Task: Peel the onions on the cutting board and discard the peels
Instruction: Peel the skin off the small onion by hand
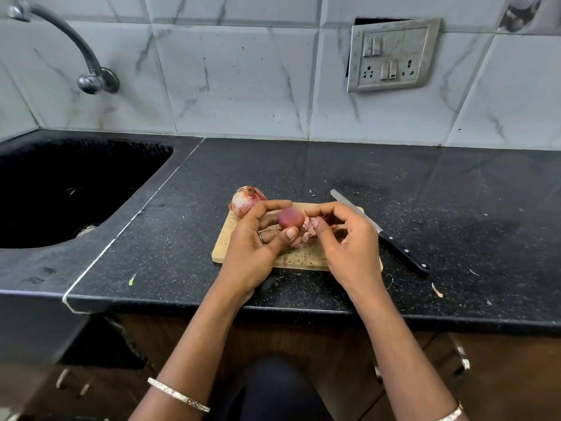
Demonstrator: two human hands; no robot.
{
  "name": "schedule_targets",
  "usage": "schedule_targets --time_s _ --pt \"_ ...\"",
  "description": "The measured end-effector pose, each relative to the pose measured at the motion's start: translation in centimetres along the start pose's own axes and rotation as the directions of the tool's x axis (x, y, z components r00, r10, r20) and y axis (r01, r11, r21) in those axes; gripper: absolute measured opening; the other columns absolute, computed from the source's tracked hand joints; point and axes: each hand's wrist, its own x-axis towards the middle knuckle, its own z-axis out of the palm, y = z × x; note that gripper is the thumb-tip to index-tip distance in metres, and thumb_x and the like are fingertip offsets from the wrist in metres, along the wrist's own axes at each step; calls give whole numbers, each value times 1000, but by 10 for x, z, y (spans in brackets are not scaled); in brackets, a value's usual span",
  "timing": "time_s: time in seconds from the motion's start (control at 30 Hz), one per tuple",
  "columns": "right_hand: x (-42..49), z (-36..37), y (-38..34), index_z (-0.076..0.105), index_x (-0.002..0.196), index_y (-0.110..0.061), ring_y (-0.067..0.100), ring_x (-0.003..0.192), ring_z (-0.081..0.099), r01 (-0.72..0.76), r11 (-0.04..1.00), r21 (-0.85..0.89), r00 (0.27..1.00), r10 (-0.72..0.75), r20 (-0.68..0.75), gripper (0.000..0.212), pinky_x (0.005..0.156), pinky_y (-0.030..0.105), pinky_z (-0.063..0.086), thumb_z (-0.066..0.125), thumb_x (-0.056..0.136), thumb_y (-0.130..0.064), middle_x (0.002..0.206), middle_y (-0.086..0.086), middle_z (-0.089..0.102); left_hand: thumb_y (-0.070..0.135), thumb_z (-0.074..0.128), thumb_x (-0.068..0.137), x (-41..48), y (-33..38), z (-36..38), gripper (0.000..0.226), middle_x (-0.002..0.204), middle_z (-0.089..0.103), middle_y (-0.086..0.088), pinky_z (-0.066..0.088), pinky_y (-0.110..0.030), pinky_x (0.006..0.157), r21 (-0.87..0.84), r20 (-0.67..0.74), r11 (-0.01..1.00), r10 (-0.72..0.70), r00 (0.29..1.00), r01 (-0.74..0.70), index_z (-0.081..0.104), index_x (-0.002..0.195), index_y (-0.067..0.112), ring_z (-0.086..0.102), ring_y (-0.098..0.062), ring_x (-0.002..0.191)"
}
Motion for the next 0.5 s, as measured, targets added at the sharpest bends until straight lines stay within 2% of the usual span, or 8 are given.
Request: schedule_targets --time_s 0.1,0.2,0.3,0.4,0.5 --pt "-1 -2 -3 77 93 -16 6 82 70 -44 998 44 997 47 -57 8 74 21 55 78 86 -11 85 -10 74 -7 73 87 0 1 0 43 117 72 -13 61 -34 88 57 -13 998 25 1000 -24 59 124 9 74 -24 102" --pt "-2 -5 -5 74 94 -17 6 74 65 -61 997 53 988 68 -137 17 68 13 49 85 81 -20 85 -9 72 -5 79 80 0 2 1 47 116 71 -13 61 -33 88 78 -27 996 38 999 -35 60 119 12 74 -23 102" --pt "-2 -5 -4 68 98 -22 8 75 61 -47 999 5 987 47 -152 25 69 15 48 84 81 -22 97 -8 65 -1 83 75 0 3 2 50 114 71 -10 60 -32 90 125 -34 991 47 998 -43 61 117 14 73 -19 104" --pt "-2 -5 -6 68 89 -16 6 72 62 -46 998 50 991 51 -120 15 65 15 48 82 83 -14 84 -8 68 0 85 74 1 2 1 51 112 72 -7 58 -30 93 185 -37 980 87 996 -78 60 117 12 72 -17 105" --pt "-3 -3 -4 76 94 -18 7 87 69 -45 998 50 998 48 -45 8 75 27 57 75 89 -12 90 -19 72 1 86 75 1 1 0 50 111 72 -6 58 -34 94 208 -51 975 94 994 -81 60 116 13 71 -17 104"
